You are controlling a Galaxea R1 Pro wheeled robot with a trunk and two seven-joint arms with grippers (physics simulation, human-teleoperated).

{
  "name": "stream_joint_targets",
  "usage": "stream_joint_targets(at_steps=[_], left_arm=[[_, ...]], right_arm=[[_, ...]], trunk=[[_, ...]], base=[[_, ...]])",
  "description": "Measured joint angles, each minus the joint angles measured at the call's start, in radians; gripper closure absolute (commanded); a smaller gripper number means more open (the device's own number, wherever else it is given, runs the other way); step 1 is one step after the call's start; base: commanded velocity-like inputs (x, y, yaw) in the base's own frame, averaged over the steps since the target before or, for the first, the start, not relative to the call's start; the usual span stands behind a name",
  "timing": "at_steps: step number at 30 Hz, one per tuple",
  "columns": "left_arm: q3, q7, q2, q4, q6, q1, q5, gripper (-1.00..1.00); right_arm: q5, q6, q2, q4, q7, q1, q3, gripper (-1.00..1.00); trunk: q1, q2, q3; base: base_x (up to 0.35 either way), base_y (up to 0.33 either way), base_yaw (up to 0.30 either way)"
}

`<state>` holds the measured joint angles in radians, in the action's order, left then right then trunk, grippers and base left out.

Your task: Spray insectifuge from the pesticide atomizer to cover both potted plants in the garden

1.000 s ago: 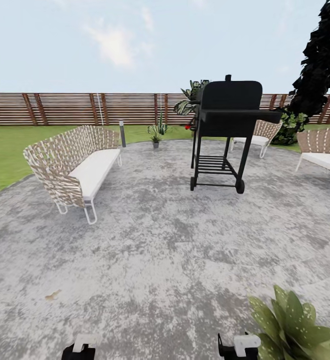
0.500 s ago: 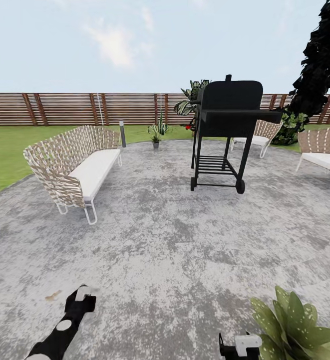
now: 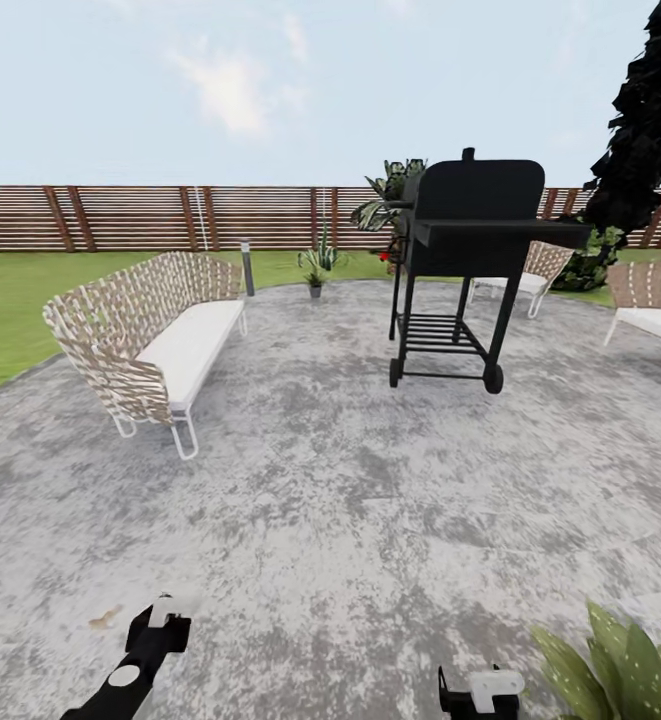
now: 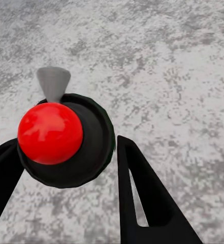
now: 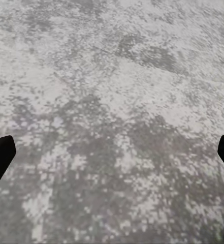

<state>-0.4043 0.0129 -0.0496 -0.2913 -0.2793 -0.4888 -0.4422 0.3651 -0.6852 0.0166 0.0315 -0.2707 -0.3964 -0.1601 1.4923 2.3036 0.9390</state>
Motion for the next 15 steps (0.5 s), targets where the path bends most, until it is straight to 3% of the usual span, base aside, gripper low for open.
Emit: stream_joint_targets(at_steps=[7,15], left_arm=[[-0.001,0.0,0.0,0.042,-0.008,0.003,-0.001,1.0],[-0.003,0.001,0.0,0.05,-0.015,0.003,0.001,1.0]], right_arm=[[0.0,0.0,0.0,-0.001,0.001,0.0,0.0,-1.0],[0.0,0.0,0.005,-0.002,0.002,0.0,0.001,-1.0]], trunk=[[0.0,0.0,0.0],[0.0,0.0,0.0]], base=[[0.339,0.007,-0.192],[0.323,0.094,-0.018]])
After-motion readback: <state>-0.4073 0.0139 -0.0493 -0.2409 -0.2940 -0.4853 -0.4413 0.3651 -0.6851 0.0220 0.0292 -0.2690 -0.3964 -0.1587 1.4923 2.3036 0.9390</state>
